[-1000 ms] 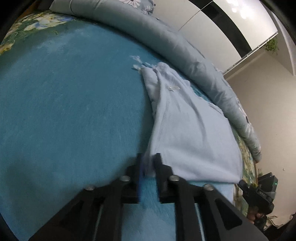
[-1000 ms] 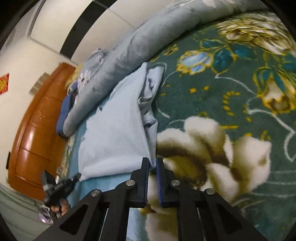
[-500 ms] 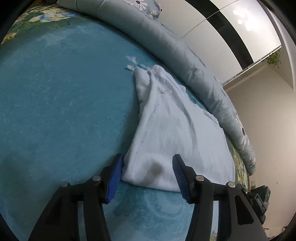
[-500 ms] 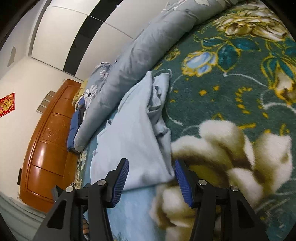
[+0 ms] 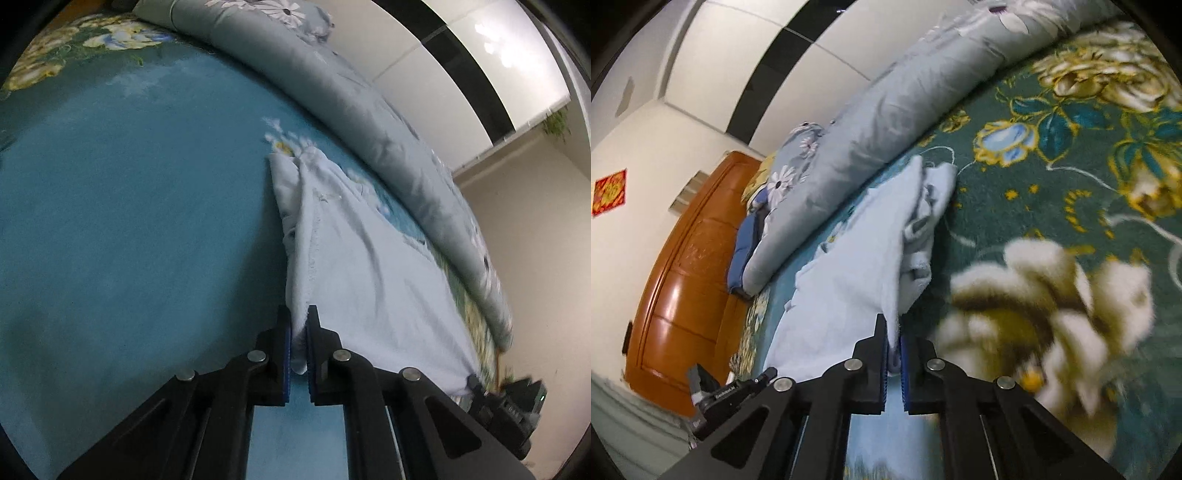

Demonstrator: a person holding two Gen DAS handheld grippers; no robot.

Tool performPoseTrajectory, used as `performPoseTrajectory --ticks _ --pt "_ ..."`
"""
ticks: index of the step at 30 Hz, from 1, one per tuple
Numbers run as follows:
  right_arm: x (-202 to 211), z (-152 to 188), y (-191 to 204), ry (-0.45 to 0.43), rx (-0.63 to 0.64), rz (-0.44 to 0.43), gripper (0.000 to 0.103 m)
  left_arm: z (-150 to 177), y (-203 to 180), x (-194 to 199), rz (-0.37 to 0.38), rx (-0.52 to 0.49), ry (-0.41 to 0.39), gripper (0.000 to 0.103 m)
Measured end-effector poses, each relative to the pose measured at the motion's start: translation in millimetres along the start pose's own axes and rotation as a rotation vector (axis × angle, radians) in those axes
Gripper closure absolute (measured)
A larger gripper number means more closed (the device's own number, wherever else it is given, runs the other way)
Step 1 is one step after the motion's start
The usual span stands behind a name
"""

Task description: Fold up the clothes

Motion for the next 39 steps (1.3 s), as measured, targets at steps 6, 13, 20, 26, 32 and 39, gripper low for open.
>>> performPoseTrajectory --ticks 6,13,20,26,32,39 --pt "43.3 83.0 -14.1 0.026 0.001 -0.055 0.097 91.3 31.3 43.1 -0.012 -0.106 0.046 0.096" --pt "65.4 152.5 -35.3 0.039 0.003 -0.062 0.097 132.8 50.1 52.3 -0.061 -0.158 0.000 0.096" --pt "53.3 154.1 -47.2 0.073 0.008 -0.035 0.097 135.5 60.9 55.6 -0.040 -0.135 -0.010 0.092" --pt "69.5 153.0 -30.6 0.041 0.135 0.018 0.092 137.8 55.8 89.5 -0.139 -0.206 -0.069 0.089" --pt "67.4 111.3 -26.9 -0.023 0.115 0.038 0.046 119.1 -5.7 81.4 -0.099 -0.311 -0.094 0.085" --pt "37.1 72.6 -39.4 -0.005 0.007 0.036 0.044 107.6 -80.7 7.1 -0.026 -0.377 0.030 0.085"
Point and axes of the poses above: each gripper's, at about its wrist camera, not at the fingertips, and x roughly against the way its jaws point, y to its left, z to its underside, the point moved 8 cm from there along -x, roughly the way its jaws point, and after that the axes turned 10 degrees about y, right-handed, at the moved point
